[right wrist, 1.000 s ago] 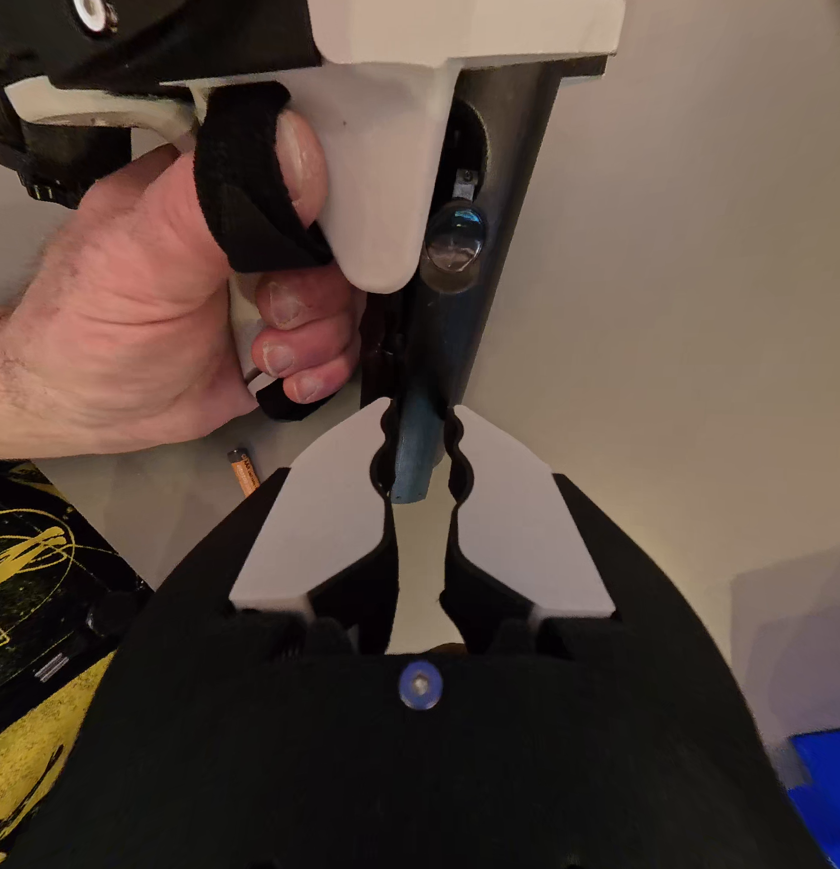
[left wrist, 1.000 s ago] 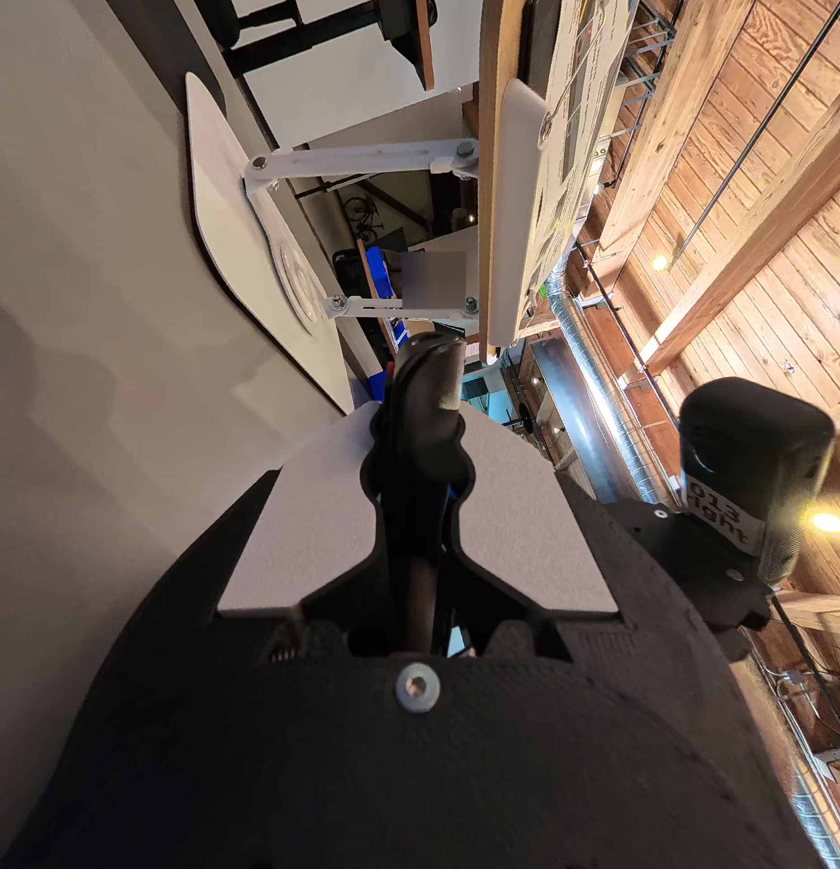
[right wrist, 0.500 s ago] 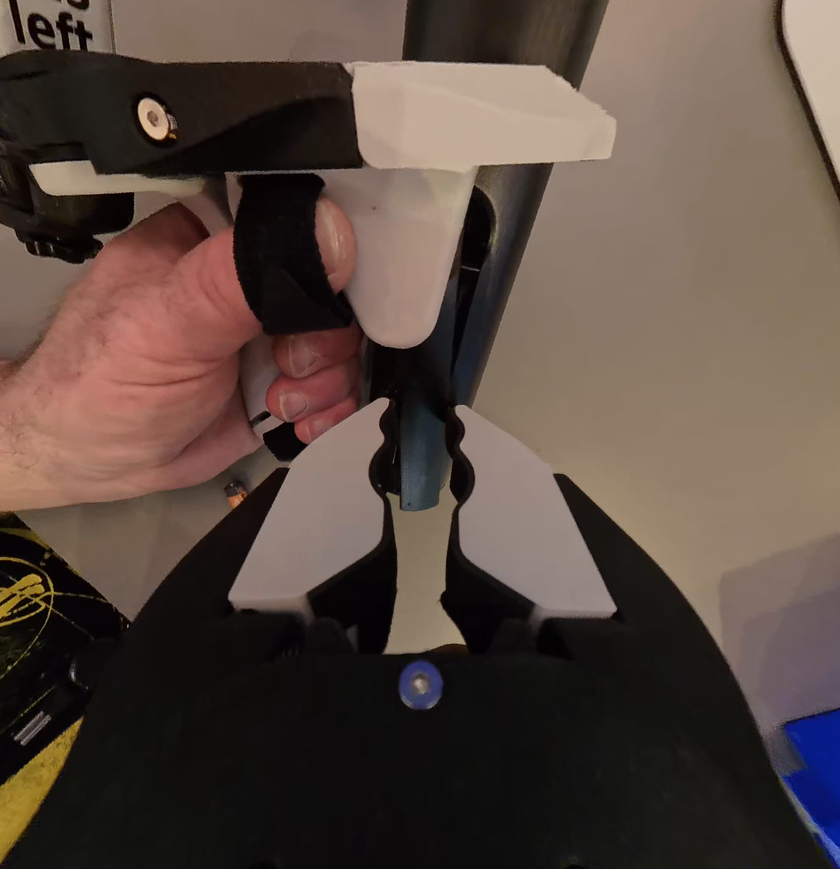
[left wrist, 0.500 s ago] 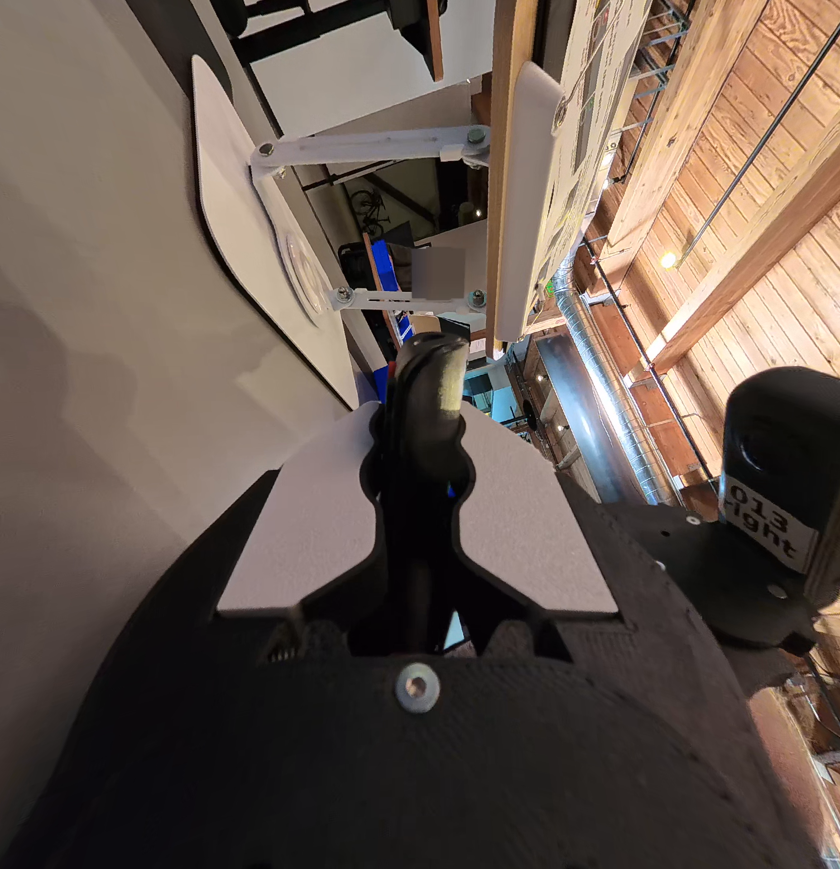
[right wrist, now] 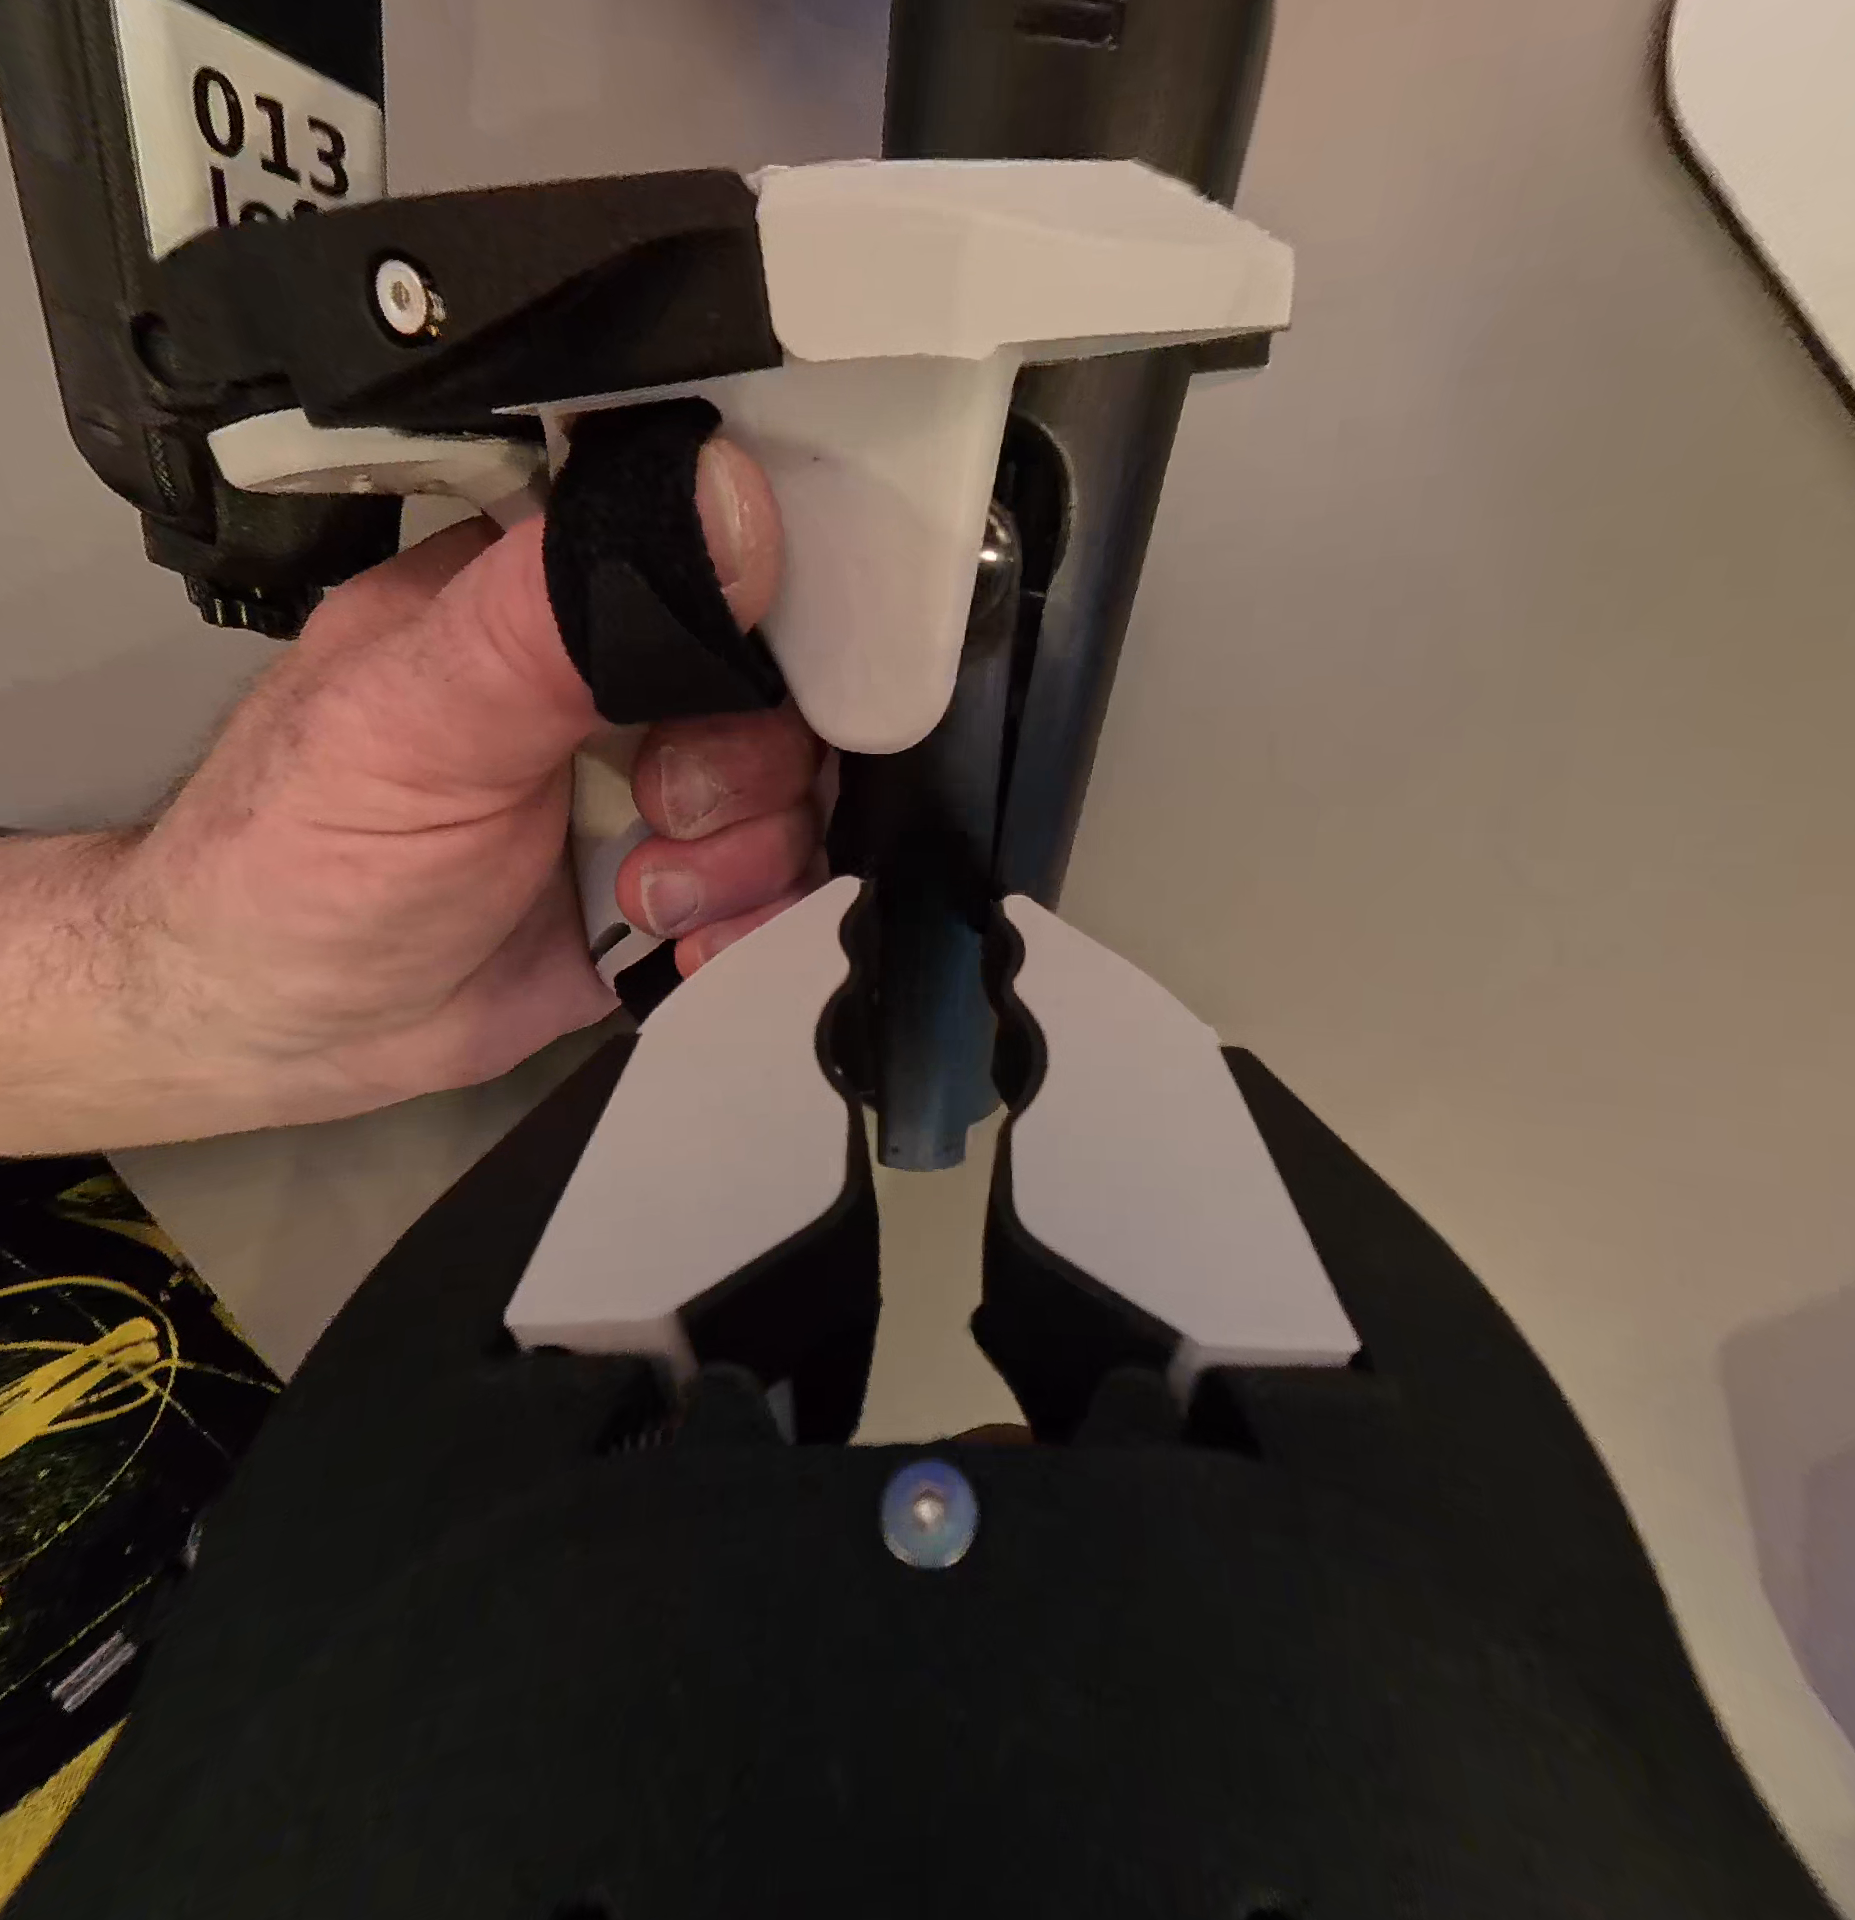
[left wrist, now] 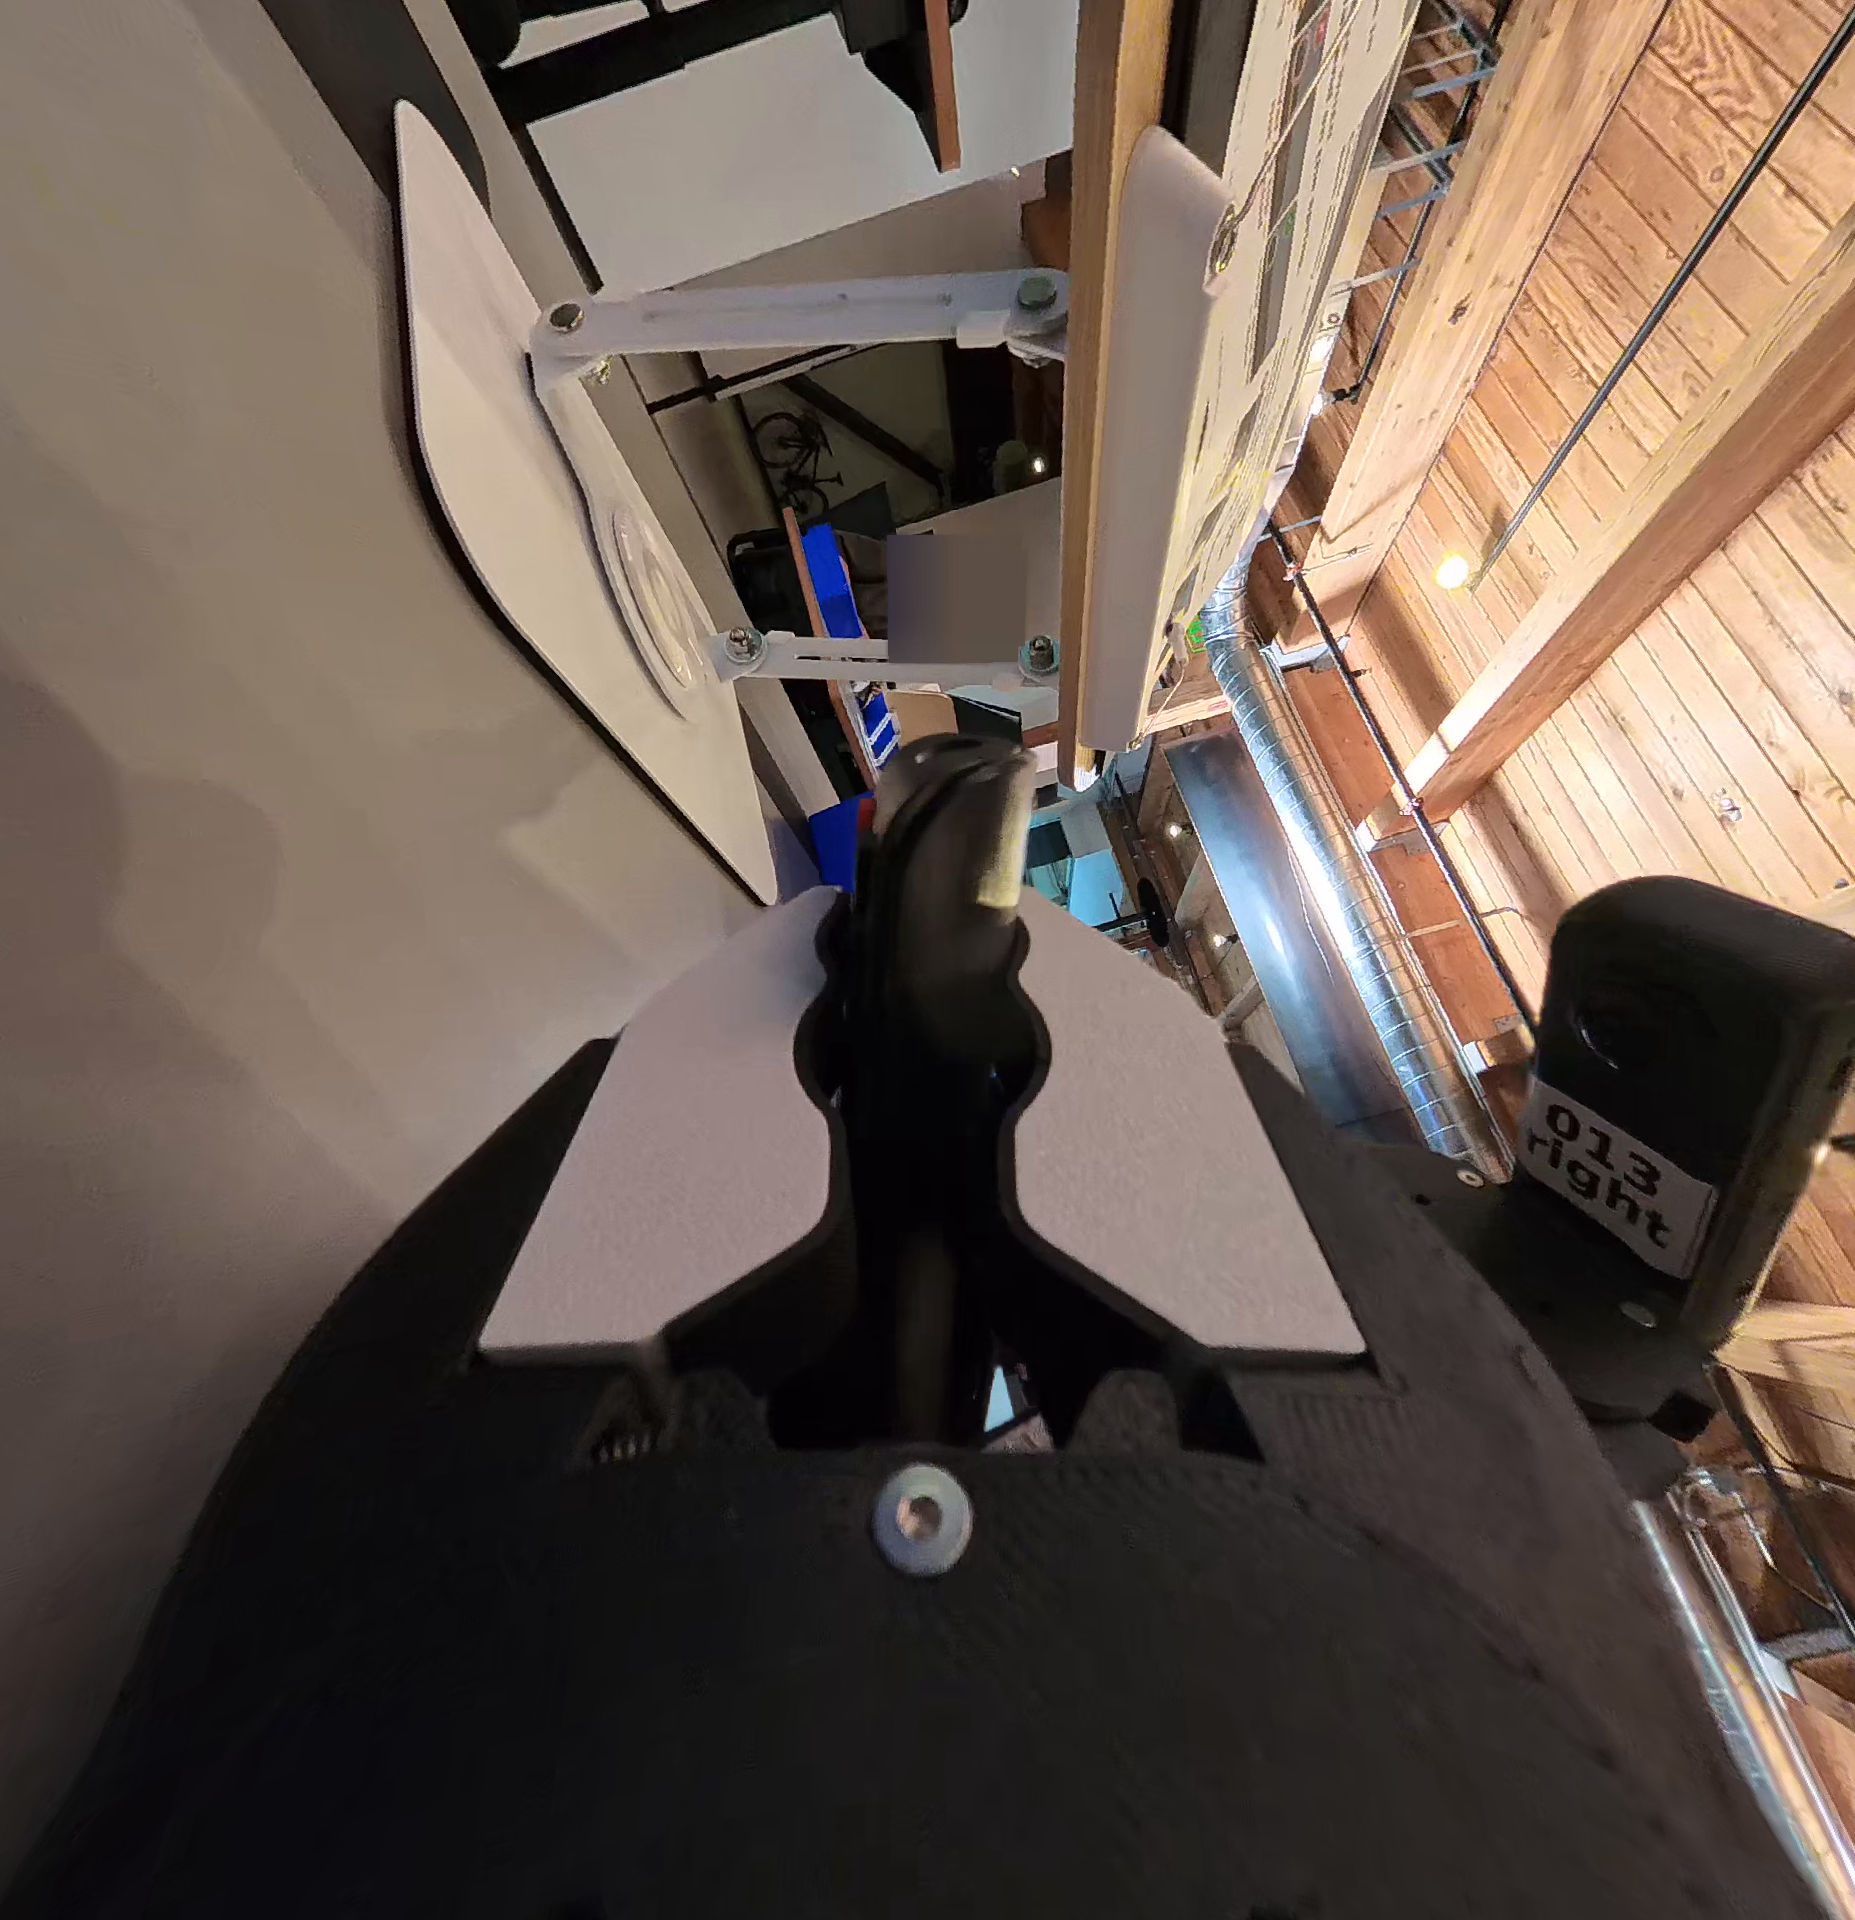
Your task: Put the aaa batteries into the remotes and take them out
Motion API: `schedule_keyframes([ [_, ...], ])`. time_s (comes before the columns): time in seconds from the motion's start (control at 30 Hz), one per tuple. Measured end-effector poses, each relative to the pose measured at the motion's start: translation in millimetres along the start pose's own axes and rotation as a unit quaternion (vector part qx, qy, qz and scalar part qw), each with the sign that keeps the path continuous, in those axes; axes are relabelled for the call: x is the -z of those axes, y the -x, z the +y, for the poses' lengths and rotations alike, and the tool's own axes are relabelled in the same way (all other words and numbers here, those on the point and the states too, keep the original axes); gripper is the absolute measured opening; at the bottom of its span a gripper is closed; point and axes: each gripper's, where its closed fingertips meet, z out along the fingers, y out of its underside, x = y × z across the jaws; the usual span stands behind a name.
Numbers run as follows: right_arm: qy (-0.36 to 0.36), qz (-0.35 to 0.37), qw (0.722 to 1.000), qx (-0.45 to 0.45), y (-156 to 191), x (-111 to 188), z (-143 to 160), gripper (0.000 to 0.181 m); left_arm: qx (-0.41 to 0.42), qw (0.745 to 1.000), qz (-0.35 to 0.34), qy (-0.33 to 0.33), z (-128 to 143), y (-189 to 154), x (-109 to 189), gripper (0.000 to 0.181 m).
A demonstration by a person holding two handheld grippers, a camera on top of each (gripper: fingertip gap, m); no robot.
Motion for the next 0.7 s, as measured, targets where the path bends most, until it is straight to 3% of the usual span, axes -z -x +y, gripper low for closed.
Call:
schedule_keyframes([
  [0.27, -0.025, 0.003, 0.999, -0.027, -1, -2, -4, 0.038, 0.007, 1.000, 0.005, 0.002, 2, -1, -1, 0.025],
  [0.4, -0.037, 0.008, 0.999, -0.031, -4, 1, -5, 0.035, 0.011, 1.000, 0.010, 0.001, 1, -3, 0, 0.025],
  [0.5, -0.044, -0.006, 0.999, -0.025, 1, 4, -4, 0.048, 0.014, 1.000, 0.016, 0.001, 1, -5, 0, 0.025],
  [0.6, -0.050, -0.017, 0.998, -0.016, 2, 15, 5, 0.057, 0.024, 0.999, 0.021, -0.002, -1, -5, 0, 0.025],
  [0.7, -0.039, -0.043, 0.998, -0.018, 3, 24, 36, 0.064, 0.031, 0.999, 0.027, -0.006, -4, -7, 1, 0.025],
])
